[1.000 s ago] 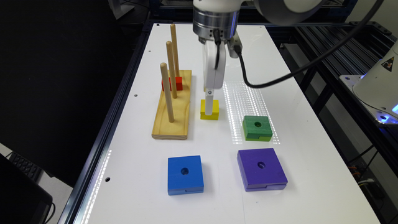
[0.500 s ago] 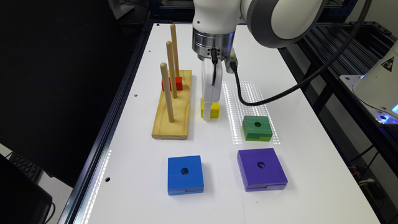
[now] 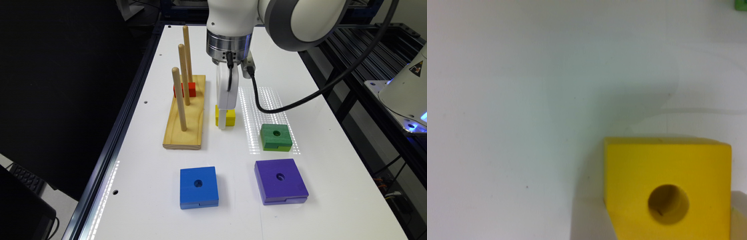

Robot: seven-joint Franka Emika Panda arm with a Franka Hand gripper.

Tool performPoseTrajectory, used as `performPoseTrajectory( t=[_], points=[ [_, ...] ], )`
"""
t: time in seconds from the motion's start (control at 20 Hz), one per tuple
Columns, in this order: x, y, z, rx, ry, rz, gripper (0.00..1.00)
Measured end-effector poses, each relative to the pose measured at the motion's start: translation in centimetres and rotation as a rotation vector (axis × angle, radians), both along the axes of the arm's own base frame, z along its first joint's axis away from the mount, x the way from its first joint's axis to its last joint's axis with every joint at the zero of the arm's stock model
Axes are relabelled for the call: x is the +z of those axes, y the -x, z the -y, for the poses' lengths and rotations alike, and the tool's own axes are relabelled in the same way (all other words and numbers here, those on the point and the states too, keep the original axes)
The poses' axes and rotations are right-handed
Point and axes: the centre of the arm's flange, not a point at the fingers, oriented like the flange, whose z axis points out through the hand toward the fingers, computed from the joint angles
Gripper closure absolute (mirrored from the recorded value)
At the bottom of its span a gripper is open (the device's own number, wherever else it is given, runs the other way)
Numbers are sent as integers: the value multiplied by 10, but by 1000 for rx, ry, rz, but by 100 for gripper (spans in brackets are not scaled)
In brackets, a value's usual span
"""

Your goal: Pick up yellow block.

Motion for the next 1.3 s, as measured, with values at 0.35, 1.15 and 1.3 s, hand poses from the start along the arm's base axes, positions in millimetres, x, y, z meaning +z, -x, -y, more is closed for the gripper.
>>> performPoseTrajectory(
  t=[0.35,1.15,1.3],
  points=[
    [19,-1,0,2,4,-4,100],
    [75,1,1,7,17,-8,100],
    [83,0,1,7,17,2,100]
  ],
)
